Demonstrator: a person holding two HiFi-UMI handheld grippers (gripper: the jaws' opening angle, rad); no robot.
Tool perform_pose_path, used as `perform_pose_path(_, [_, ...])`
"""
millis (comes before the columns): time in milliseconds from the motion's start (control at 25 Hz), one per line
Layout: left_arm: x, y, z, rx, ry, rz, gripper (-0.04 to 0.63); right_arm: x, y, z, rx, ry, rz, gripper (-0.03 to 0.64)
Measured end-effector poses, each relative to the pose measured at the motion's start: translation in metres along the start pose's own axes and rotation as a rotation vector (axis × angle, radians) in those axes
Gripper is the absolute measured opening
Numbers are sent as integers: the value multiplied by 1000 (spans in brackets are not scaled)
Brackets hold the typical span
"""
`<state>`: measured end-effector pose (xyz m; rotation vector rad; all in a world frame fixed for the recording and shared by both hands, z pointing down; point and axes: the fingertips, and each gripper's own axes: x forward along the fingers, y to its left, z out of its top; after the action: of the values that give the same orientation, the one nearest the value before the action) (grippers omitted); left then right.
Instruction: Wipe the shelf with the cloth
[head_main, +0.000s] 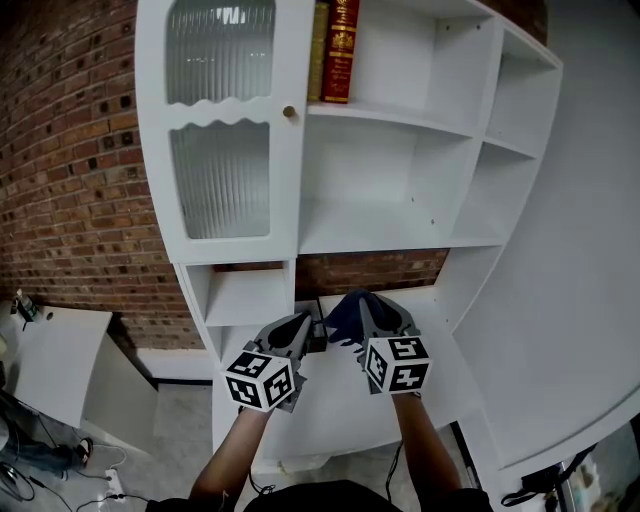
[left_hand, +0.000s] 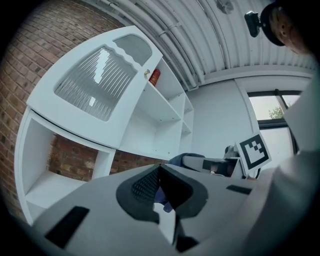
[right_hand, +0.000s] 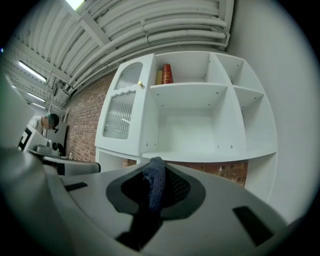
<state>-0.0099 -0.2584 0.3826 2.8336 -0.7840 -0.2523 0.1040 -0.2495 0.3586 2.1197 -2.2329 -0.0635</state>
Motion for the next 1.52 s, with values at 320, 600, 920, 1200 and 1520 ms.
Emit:
perform_pose_path(320, [3,-34,1,12,-8,-19,15,-30,-6,1,11,-20,6,66])
perform_pose_path(600, [-6,-65,-5,3,-14,-11,15,-59,-13,-3,30,-21,18,66])
perform_pose_path(920, [-21,-94,-11,-1,-18,10,15,-91,-10,-8,14,-5,51,66])
perform_pose_path(1200, [-31,-113,-15,16,-17,24,15,-111,-12,-14,16,-3,61,66])
perform_pose_path(1520, [-35,-130,-13,32,-24,31,15,-131,-11,-11,15,-23,79,66])
